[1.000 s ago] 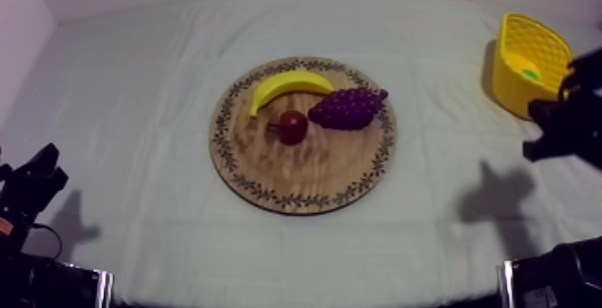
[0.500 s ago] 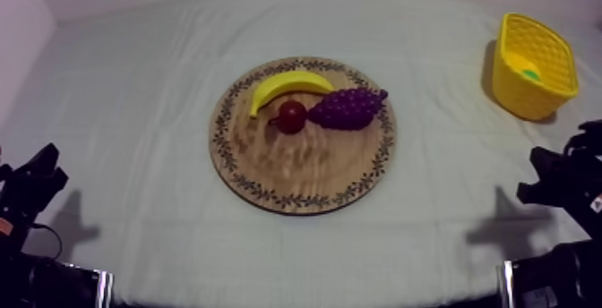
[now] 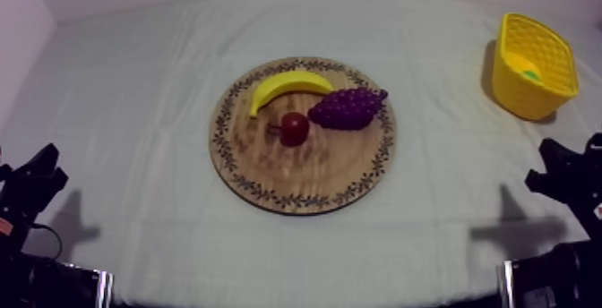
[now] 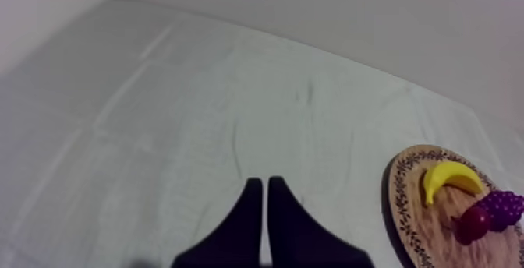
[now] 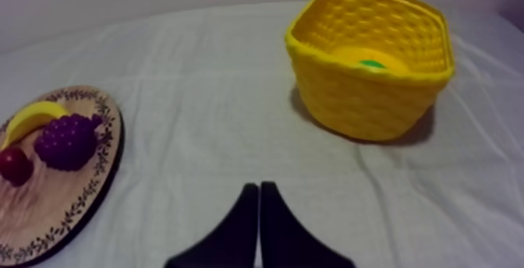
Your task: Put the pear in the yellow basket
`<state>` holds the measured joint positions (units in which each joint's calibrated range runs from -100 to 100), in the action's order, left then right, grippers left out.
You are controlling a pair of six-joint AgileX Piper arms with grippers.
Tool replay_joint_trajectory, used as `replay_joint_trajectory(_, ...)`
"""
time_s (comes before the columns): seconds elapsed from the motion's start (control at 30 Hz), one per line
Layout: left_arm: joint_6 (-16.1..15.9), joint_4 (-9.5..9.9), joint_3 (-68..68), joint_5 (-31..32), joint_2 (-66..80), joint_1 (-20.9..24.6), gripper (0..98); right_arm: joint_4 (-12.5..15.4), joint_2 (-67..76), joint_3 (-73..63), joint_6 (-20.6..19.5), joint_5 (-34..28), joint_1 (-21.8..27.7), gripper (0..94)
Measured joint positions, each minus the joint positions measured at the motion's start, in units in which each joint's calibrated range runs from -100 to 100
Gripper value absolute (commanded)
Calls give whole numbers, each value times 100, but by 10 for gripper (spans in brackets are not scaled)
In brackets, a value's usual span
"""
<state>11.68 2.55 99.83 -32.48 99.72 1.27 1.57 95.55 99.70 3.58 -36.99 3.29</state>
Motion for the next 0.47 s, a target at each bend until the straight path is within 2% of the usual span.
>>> replay_joint_trajectory(0.17,0,0,0,0,0,0,1,0,7,7,94,0,17,4)
replay_joint_trajectory(0.37,0,0,0,0,0,0,1,0,7,7,734,0,20,4)
replay_joint_trajectory(0.47,0,0,0,0,0,0,1,0,7,7,917,0,21,4)
